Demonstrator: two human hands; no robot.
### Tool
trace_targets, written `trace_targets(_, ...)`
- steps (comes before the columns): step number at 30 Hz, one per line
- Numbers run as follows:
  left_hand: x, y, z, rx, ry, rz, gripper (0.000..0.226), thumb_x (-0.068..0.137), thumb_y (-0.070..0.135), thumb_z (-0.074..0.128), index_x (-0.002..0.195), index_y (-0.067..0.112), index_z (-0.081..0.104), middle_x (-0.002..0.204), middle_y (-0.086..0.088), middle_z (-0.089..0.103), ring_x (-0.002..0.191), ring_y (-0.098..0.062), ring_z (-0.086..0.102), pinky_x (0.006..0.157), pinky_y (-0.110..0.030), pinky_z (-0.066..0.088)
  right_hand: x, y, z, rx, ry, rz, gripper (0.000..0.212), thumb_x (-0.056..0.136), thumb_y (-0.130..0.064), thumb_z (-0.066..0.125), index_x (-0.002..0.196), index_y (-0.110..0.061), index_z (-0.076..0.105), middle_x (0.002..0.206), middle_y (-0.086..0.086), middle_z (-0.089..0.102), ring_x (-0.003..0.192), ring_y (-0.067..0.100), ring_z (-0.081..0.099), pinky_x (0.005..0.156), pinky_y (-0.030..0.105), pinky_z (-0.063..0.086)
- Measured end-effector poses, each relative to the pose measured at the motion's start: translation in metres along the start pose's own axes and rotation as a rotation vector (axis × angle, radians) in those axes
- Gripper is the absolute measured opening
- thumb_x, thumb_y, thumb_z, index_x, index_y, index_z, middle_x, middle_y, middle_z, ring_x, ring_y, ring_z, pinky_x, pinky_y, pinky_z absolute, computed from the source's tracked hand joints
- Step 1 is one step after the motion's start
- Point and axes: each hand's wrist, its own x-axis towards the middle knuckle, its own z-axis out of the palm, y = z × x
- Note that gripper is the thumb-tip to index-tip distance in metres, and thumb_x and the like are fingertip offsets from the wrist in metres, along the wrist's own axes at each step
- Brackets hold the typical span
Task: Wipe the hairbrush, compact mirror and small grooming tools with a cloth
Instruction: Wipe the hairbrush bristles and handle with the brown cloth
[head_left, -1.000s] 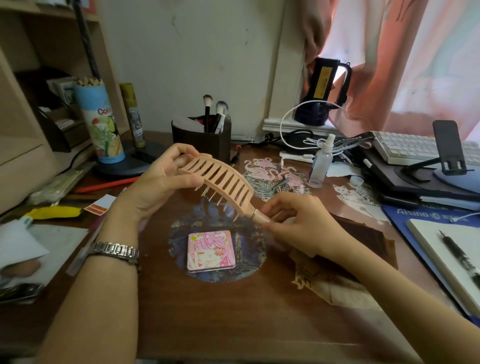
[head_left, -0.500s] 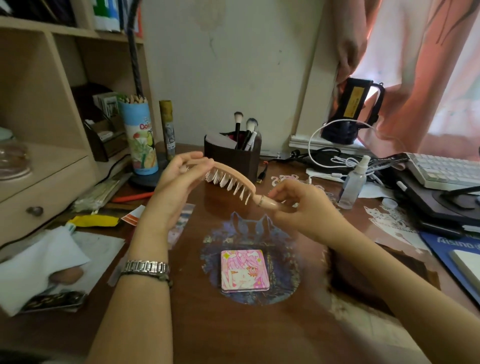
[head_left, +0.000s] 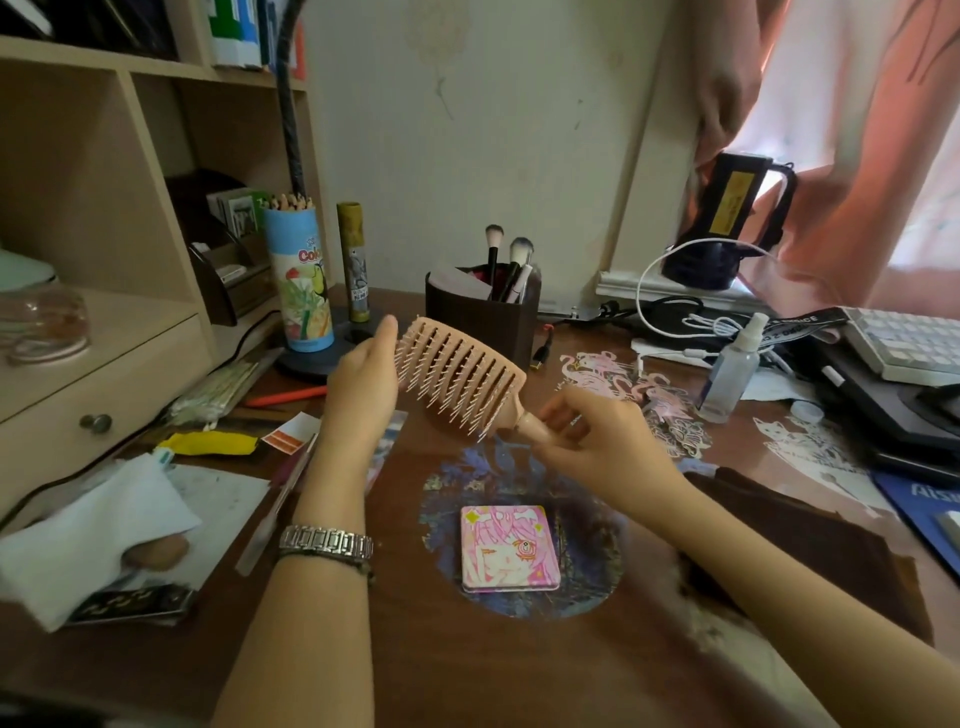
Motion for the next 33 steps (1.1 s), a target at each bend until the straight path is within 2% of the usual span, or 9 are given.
trace_targets(2,0.0,-0.003,0.0,0.041,-0.002,0.027,0.025,0.096,0.045,0.038,0.096,0.033,0.059,0.109,0.002,0.066,0.103,-0.019,0.06,0.099,-0.046,0.045,0.0,0.001,0.003,0.037,0.003,0.023,0.015,0.08,-0.027,0.074,0.089,-0.019,0.066,0.076,-0.008,0.067,0.07,0.008,0.064,0.062,0.025,0.053)
trace_targets(5,0.0,-0.008,0.0,0.077,-0.026,0.074,0.021,0.095,0.034,0.047,0.11,0.029,0.062,0.108,0.006,0.066,0.098,-0.011,0.06,0.094,-0.042,0.049,0.002,0.003,0.008,0.058,-0.01,0.056,0.015,0.079,-0.022,0.073,0.093,-0.016,0.069,0.078,-0.004,0.069,0.071,0.009,0.064,0.062,0.019,0.052)
trace_targets(10,0.003,-0.011,-0.001,0.114,0.024,0.103,0.017,0.092,0.024,0.055,0.107,0.026,0.063,0.105,0.003,0.068,0.093,-0.009,0.063,0.081,-0.032,0.052,0.002,0.002,0.011,0.082,-0.006,0.066,0.019,0.077,-0.021,0.074,0.095,-0.017,0.069,0.079,-0.009,0.066,0.069,0.0,0.059,0.061,0.012,0.049)
trace_targets(13,0.002,-0.012,-0.002,0.146,0.041,0.118,0.017,0.092,0.02,0.055,0.106,0.023,0.065,0.102,0.003,0.069,0.092,-0.01,0.064,0.081,-0.033,0.054,0.002,-0.001,0.011,0.085,-0.012,0.047,0.022,0.076,-0.018,0.075,0.097,-0.019,0.067,0.077,-0.018,0.06,0.066,-0.008,0.055,0.06,0.005,0.043)
trace_targets(18,0.005,-0.017,-0.002,0.138,0.011,0.073,0.017,0.09,0.02,0.059,0.106,0.024,0.066,0.106,0.001,0.069,0.094,-0.012,0.064,0.083,-0.035,0.054,0.003,0.0,0.014,0.088,-0.007,0.047,0.018,0.078,-0.022,0.074,0.094,-0.019,0.068,0.073,-0.017,0.06,0.066,-0.003,0.057,0.061,0.014,0.048)
trace_targets(22,0.004,-0.021,-0.003,0.147,-0.038,0.03,0.029,0.085,0.029,0.066,0.113,0.025,0.065,0.11,0.004,0.067,0.093,-0.014,0.065,0.071,-0.035,0.056,0.004,0.004,0.019,0.081,-0.018,0.061,0.02,0.077,-0.024,0.075,0.095,-0.018,0.069,0.076,-0.013,0.065,0.071,0.003,0.06,0.065,0.022,0.05)
trace_targets(26,0.002,-0.024,-0.003,0.207,-0.05,0.019,0.038,0.078,0.033,0.073,0.114,0.026,0.063,0.11,0.005,0.064,0.099,-0.018,0.062,0.085,-0.043,0.054,0.005,0.006,0.022,0.072,-0.034,0.082,0.02,0.077,-0.028,0.076,0.094,-0.02,0.069,0.076,-0.014,0.065,0.073,0.004,0.061,0.067,0.026,0.053)
trace_targets(29,0.002,-0.024,-0.001,0.224,-0.037,0.016,0.037,0.078,0.026,0.074,0.113,0.022,0.064,0.103,0.007,0.06,0.097,-0.016,0.06,0.083,-0.04,0.054,0.006,0.009,0.023,0.078,-0.058,0.094,0.021,0.077,-0.029,0.076,0.094,-0.02,0.07,0.077,-0.015,0.065,0.073,0.001,0.061,0.068,0.026,0.054)
trace_targets(33,0.002,-0.024,-0.001,0.211,-0.029,0.011,0.034,0.079,0.025,0.074,0.111,0.023,0.064,0.098,0.009,0.061,0.089,-0.016,0.063,0.059,-0.029,0.049,0.007,0.011,0.023,0.092,-0.077,0.114,0.023,0.075,-0.027,0.079,0.095,-0.02,0.069,0.082,-0.009,0.069,0.075,0.005,0.063,0.071,0.029,0.055)
